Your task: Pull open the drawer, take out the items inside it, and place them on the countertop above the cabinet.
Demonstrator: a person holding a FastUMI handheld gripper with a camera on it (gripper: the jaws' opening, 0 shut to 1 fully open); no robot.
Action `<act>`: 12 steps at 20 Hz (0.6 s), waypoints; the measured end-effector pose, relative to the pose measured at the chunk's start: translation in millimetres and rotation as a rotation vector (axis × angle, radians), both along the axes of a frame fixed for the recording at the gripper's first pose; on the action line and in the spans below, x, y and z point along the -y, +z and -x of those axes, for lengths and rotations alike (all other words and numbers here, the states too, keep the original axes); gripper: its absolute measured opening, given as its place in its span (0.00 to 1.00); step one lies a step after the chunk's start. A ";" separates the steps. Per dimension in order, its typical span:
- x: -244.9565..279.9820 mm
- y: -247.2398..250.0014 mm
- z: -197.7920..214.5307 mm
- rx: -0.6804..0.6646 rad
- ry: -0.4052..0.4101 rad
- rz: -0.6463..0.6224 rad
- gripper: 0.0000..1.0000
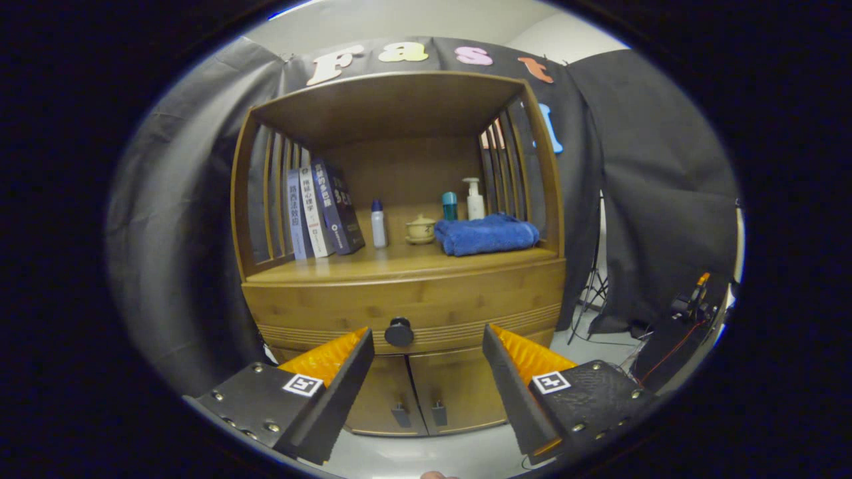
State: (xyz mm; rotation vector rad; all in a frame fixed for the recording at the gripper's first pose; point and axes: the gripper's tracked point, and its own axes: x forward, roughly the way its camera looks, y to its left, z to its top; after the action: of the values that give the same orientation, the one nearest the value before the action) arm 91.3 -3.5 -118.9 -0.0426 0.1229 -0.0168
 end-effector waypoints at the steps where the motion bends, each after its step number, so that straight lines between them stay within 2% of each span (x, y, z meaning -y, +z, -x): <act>1: 0.5 -7.0 -8.9 -0.003 -0.002 0.000 0.98; 6: -7.3 -30.8 -49.0 -0.007 -0.001 -0.011 0.99; 12: -33.3 -47.0 -94.8 0.008 0.068 -0.007 1.00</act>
State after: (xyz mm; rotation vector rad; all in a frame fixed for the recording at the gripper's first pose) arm 186.2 29.8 -165.9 -0.0399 0.1136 0.0515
